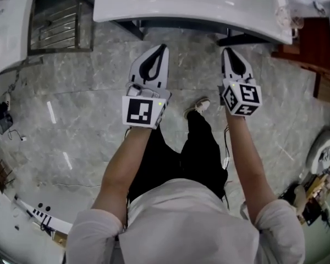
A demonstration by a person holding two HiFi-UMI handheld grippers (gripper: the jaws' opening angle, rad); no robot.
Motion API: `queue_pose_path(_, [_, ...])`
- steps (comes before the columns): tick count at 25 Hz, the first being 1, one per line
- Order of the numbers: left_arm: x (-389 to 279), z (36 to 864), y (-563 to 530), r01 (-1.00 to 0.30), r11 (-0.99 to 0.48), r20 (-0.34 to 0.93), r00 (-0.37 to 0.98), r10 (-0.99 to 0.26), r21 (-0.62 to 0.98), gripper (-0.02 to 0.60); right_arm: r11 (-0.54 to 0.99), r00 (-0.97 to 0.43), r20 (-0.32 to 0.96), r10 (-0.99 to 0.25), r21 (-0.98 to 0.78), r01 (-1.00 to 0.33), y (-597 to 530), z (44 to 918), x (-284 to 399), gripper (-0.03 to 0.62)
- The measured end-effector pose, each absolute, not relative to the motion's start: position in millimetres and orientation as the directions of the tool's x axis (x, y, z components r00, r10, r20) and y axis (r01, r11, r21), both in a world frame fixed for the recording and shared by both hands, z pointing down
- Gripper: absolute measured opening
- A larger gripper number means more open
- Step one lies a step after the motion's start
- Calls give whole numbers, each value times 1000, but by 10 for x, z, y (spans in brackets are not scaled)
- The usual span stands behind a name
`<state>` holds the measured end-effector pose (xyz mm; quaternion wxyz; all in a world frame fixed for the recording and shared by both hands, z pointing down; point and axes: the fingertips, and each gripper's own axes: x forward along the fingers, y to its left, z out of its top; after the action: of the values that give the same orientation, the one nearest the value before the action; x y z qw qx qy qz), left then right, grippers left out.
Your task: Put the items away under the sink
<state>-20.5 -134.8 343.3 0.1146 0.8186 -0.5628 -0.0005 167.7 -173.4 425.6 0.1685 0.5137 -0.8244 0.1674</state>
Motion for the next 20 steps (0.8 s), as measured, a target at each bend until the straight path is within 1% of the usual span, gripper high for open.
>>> queue_pose_path(4, [-337,3155,-1298,-923,-319,114,348,-931,216,2,414,-417,437,-797,-108,-904,-1645,3993,1643,51])
queue_pose_path(8, [-437,2784,-1268,-928,-319,81,339,-937,192,2,428,-435,404,-805,-113,-897,-1582,3628,1654,51])
queue_pose_path(12, [-515,2410,-1256,-931,-330,49,341,-939,154,2,453,-446,365,-817,-73,-889,-1528,3219,1724,49])
queue_pose_path(17, [-536,1965,-1262,-935,-338,9,341,-940,103,3,428,-430,253,-867,-65,-901,-1584,2551,2027,49])
queue_pose_path(20, [-492,1696,-1239,-941,-326,-21,325,-945,93,2,429,-426,187,-885,-28,-903,-1606,2178,2249,49])
